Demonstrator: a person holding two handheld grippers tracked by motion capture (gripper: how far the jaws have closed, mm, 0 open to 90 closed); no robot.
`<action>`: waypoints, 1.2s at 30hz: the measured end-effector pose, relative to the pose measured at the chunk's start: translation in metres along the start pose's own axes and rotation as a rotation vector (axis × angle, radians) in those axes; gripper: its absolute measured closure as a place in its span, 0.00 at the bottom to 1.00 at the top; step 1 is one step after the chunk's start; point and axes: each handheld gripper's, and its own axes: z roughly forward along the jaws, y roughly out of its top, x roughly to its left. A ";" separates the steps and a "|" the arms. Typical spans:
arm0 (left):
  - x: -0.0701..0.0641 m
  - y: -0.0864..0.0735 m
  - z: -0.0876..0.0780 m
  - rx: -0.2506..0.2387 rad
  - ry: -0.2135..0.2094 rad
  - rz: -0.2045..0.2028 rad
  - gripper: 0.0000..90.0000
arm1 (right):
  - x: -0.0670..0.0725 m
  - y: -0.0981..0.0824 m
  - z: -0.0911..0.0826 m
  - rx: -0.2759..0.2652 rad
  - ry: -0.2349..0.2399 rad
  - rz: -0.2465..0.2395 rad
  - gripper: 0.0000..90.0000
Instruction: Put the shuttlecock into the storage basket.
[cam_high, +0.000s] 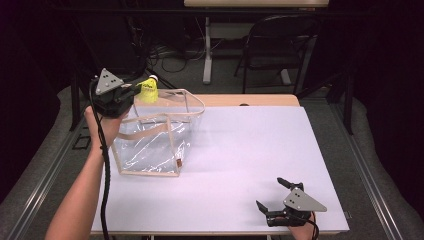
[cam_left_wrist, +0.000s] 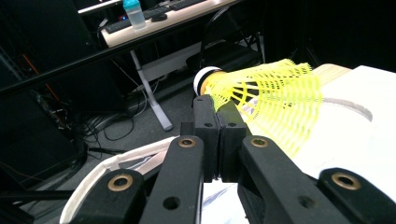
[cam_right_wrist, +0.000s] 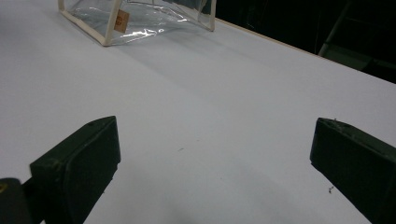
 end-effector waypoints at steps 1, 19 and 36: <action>0.000 -0.001 0.000 0.001 0.000 -0.003 0.99 | 0.000 0.000 0.000 0.000 0.000 0.000 0.01; 0.003 -0.010 0.003 0.019 0.001 -0.014 0.99 | 0.000 0.000 0.000 0.003 0.002 0.002 0.01; 0.006 -0.018 0.005 0.037 0.006 -0.023 0.99 | 0.001 0.000 0.001 0.003 0.002 0.004 0.01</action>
